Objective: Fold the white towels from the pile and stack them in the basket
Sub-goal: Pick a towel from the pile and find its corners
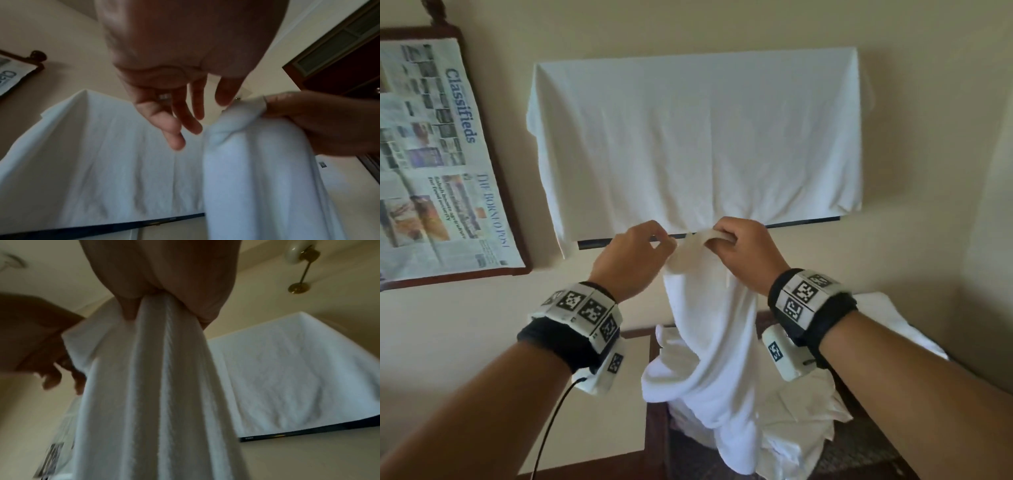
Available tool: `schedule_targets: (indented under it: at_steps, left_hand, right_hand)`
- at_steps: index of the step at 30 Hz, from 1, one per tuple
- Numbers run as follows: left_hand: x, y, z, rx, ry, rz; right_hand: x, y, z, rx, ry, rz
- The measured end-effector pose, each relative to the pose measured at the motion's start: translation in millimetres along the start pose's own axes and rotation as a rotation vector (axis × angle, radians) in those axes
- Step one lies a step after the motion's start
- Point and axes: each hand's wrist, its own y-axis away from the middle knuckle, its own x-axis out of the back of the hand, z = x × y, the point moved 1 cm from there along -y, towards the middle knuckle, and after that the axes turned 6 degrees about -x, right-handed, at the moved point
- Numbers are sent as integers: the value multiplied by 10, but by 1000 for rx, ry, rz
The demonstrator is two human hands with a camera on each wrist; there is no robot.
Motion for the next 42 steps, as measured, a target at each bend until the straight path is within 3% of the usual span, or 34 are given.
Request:
schedule_targets:
  at_steps: [1, 3, 5, 7, 12, 15, 17, 20, 22, 24, 26, 29, 34, 38, 42]
  left_hand:
    - [28, 18, -45, -24, 88, 0]
    - [63, 85, -98, -68, 380, -144]
    - [68, 158, -134, -168, 446, -300]
    - [79, 193, -205, -243, 382, -293]
    - [337, 291, -392, -241, 140, -145]
    - [605, 396, -558, -196, 214, -58]
    - [776, 451, -617, -194, 218, -98]
    - [988, 545, -620, -250, -66, -280]
    - [1135, 543, -616, -245, -145, -243]
    - [1290, 494, -592, -211, 34, -83]
    - [1411, 479, -501, -171, 416, 67]
    - [1520, 491, -204, -210, 803, 109]
    - [1698, 451, 307, -280, 1016, 141]
    - [1724, 447, 548, -275, 1090, 108]
    - [1699, 440, 729, -366, 1070, 135]
  right_hand:
    - [21, -8, -60, 20, 4, 2]
    - [48, -7, -170, 41, 25, -21]
    - [54, 13, -274, 28, 52, -28]
    - [40, 50, -399, 24, 63, -5]
    - [11, 179, -711, 22, 136, 62]
    - [-16, 318, -836, 23, 264, 40]
    - [-39, 415, -883, 45, 348, 33]
    - [-63, 517, -986, 116, 392, 60]
    - [-35, 549, -1114, 143, 434, 77]
    - [42, 552, -1278, 160, 488, 113]
    - [165, 512, -1460, 178, 533, 172]
    - [406, 420, -1713, 190, 599, 288]
    - [772, 344, -1908, 148, 587, 523]
    - [891, 420, -1838, 93, 589, 551]
    - [999, 459, -1685, 70, 559, 550]
